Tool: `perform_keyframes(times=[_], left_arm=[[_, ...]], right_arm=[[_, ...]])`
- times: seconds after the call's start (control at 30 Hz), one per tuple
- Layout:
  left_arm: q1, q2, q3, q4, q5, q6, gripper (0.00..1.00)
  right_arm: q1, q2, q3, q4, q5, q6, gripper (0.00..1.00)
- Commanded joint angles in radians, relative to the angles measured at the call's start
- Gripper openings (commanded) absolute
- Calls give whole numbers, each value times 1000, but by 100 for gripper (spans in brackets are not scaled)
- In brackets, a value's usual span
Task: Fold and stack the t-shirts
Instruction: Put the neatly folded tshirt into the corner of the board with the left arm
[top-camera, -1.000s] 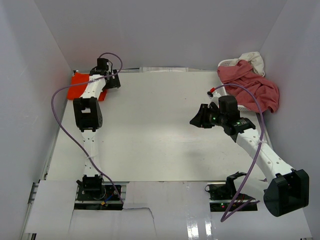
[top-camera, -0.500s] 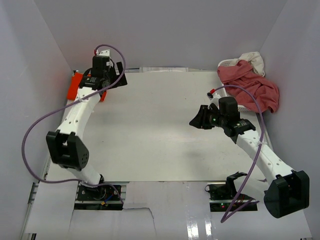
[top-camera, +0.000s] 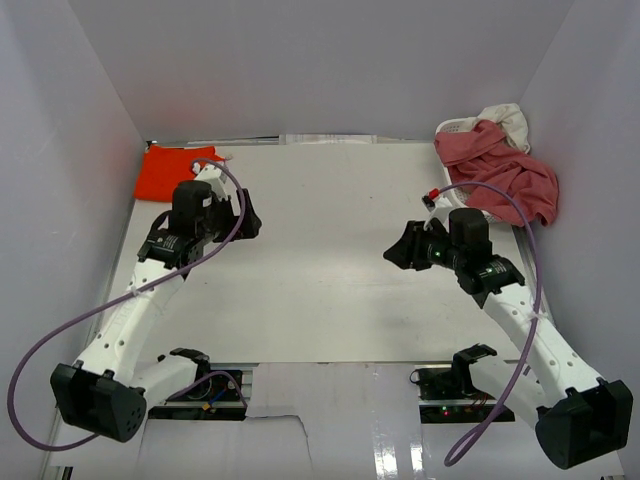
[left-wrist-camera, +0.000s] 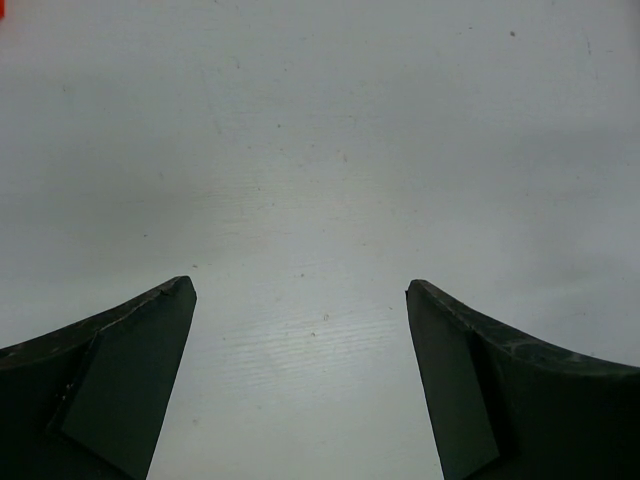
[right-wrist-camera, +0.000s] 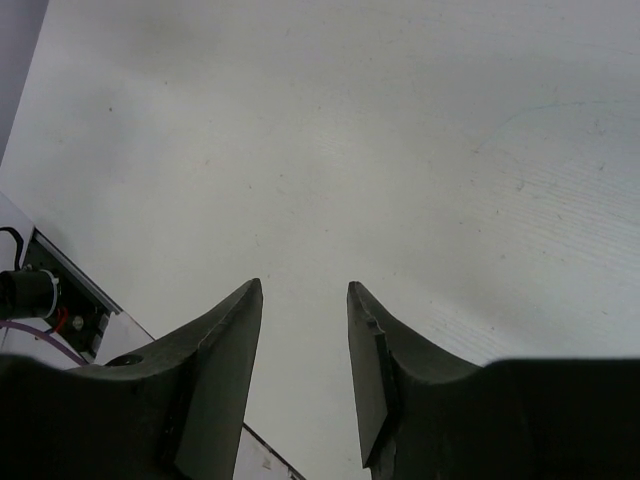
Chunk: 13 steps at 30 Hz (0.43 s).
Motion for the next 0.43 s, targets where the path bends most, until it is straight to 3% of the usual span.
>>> perform_keyframes(times=[0.0, 0.4], left_arm=[[-1, -99, -35, 50, 54, 30, 98], [-1, -112, -110, 72, 105, 92, 98]], right_arm=[[4, -41, -23, -24, 13, -39, 46], [3, -106, -24, -50, -3, -30, 50]])
